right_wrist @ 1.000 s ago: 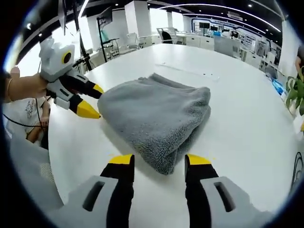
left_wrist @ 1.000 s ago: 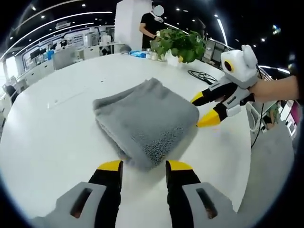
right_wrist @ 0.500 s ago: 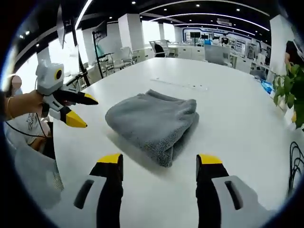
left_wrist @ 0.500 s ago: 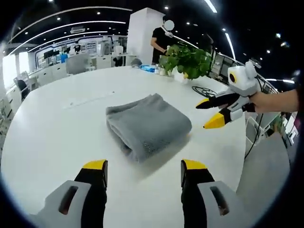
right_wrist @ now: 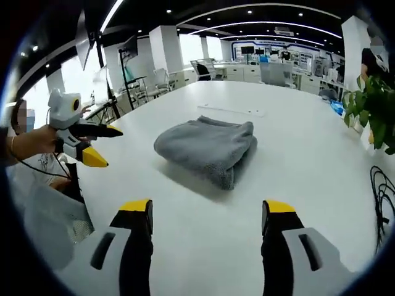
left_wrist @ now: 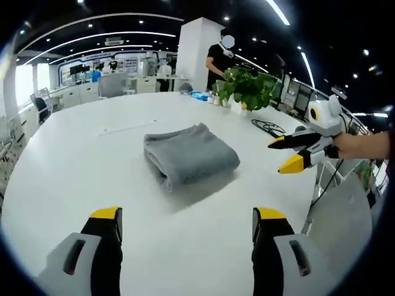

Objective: Fold the towel on the table until its edges align and the towel forms a compact rectangular stack.

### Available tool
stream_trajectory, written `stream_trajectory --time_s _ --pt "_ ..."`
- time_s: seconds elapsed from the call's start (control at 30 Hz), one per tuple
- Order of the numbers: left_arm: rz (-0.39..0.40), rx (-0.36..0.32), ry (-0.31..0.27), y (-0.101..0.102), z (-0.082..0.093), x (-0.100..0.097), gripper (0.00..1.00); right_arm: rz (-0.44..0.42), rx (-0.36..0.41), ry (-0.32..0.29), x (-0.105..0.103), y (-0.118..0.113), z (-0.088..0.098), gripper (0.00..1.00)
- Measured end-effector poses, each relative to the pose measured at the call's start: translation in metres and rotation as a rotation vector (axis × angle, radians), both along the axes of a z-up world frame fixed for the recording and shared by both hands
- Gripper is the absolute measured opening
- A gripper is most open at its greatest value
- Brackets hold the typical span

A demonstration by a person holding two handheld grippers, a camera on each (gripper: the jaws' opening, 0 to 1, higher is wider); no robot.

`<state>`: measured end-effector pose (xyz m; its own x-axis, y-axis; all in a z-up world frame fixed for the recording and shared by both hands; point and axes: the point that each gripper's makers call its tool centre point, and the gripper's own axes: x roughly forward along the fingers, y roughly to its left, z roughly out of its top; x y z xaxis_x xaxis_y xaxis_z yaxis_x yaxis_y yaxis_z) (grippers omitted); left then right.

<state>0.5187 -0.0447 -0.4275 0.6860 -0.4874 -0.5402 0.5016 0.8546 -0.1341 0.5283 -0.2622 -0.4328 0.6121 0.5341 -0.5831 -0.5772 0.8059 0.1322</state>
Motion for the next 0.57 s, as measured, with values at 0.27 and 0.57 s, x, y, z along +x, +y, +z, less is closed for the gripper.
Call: stream_trajectory --time_s 0.27,0.57 --pt "-0.115 0.073 -0.056 -0.018 0.004 -0.031 0.96 0.021 0.009 -0.070 -0.023 -0.003 0.010 0.76" --pt "-0.113 0.042 -0.058 -0.023 0.001 -0.048 1.00 -0.039 0.052 -0.028 -0.048 -0.022 0.000 0.84"
